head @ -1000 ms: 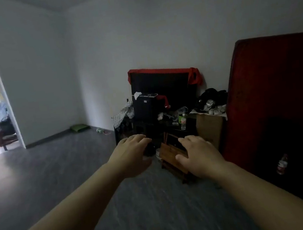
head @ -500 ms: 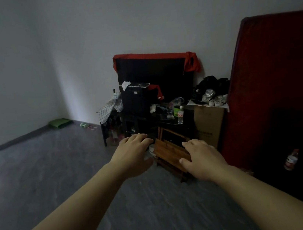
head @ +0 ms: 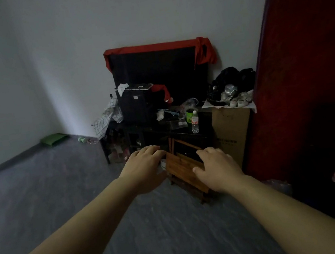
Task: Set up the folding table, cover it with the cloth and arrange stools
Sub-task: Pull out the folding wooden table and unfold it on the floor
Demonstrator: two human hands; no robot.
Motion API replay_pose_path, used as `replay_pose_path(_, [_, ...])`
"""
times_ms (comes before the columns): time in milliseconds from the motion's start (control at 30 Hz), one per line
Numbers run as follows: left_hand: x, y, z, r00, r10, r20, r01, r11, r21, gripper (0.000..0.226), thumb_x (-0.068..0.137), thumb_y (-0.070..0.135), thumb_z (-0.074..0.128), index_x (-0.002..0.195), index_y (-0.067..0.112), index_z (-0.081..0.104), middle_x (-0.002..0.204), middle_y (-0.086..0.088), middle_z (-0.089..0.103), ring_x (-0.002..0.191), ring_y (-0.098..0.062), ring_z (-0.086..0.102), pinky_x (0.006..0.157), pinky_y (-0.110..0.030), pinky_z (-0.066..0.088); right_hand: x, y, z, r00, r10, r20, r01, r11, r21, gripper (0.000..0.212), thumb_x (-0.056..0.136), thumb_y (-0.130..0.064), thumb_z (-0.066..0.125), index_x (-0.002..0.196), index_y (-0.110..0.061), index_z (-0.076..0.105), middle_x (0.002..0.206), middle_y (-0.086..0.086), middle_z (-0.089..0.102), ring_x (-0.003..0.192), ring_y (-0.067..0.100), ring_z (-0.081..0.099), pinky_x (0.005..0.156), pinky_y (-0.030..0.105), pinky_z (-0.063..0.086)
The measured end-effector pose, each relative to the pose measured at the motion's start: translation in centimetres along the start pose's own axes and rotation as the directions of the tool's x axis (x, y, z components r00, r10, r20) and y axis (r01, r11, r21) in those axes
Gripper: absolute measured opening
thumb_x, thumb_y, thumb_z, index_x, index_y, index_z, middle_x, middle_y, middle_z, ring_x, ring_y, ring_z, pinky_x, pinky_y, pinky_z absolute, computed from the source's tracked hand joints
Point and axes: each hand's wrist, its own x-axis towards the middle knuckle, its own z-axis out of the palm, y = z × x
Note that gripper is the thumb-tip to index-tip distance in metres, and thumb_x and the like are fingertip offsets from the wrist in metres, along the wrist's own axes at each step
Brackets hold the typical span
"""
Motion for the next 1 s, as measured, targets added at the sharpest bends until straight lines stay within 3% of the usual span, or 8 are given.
replay_pose_path(400, [16.3, -5.5, 6.1, 0.998, 0.004, 0.056, -0.003, 1.0, -0.016, 0.067, 0.091, 0.05, 0.056, 0.152, 0.029, 0.037, 0.159, 0.002, 0.035, 0.147, -0.021, 0.03, 0.115, -0.041, 0.03, 16.2, 5.6, 3.1, 0.999, 0.031, 0.038, -0.03, 0.999, -0.015, 0.048, 0.095, -0.049, 0.046, 0.135, -0.023, 0.048, 0.133, 0.003, 0.051, 0.121, 0.025, 0.047, 0.098, 0.043, 0.043])
replay_pose_path(700, [27.9, -15.9, 14.9, 0.982, 0.119, 0.143, -0.118, 0.993, -0.019, 0.071, 0.089, 0.05, 0.056, 0.153, 0.029, 0.035, 0.158, 0.003, 0.034, 0.149, -0.021, 0.025, 0.119, -0.045, 0.027, 31.3, 4.3, 9.2, 0.992, 0.1, 0.084, -0.095, 0.994, -0.058, 0.044, 0.095, -0.046, 0.046, 0.131, -0.022, 0.05, 0.13, 0.004, 0.052, 0.119, 0.025, 0.049, 0.096, 0.042, 0.044])
replay_pose_path(1000, [39.6, -23.0, 19.2, 0.969, 0.18, 0.17, -0.165, 0.981, -0.098, 0.072, 0.088, 0.051, 0.054, 0.152, 0.026, 0.035, 0.159, -0.001, 0.034, 0.149, -0.024, 0.025, 0.118, -0.046, 0.025, 43.6, 5.1, 11.8, 0.978, 0.174, 0.119, -0.169, 0.984, -0.053, 0.046, 0.096, -0.046, 0.047, 0.135, -0.021, 0.049, 0.127, 0.004, 0.053, 0.116, 0.025, 0.05, 0.092, 0.04, 0.044])
